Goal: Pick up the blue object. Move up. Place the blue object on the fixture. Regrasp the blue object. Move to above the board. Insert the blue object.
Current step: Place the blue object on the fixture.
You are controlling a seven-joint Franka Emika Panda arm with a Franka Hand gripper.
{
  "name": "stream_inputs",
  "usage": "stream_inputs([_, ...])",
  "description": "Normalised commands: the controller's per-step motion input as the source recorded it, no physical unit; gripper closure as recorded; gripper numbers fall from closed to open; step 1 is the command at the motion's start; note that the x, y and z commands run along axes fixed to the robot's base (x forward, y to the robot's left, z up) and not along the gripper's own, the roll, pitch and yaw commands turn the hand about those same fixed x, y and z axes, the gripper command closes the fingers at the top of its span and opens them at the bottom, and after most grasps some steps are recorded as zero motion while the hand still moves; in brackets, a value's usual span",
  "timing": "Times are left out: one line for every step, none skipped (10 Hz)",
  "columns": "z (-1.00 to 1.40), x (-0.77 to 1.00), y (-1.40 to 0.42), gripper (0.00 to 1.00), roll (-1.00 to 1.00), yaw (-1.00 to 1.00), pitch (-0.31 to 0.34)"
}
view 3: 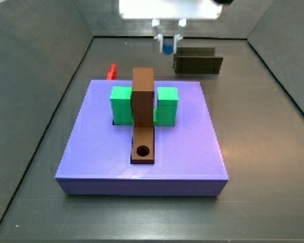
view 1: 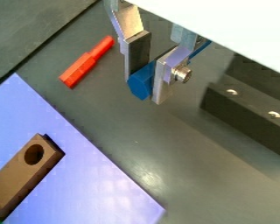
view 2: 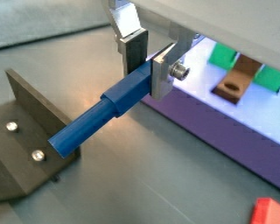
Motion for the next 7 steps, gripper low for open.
stream_inputs([0.04, 0.7, 0.41, 1.0, -0.84, -0.02, 0.0])
stream_inputs([0.0, 0.7, 0.42, 1.0, -0.84, -0.01, 0.0])
stream_inputs([0.0, 0.66, 0.43, 1.0, -0.88, -0.01, 0.0])
stream_inputs([0.0, 0.69, 0.41, 1.0, -0.87, 0.0, 0.0])
stream_inputs([0.0, 0.67, 0.36, 1.0, -0.87, -0.03, 0.0])
stream_inputs([-0.05, 0.72, 0.22, 1.0, -0.74, -0.13, 0.0])
stream_inputs([-0.12, 0.66, 0.19, 1.0, -0.67, -0.17, -0.02])
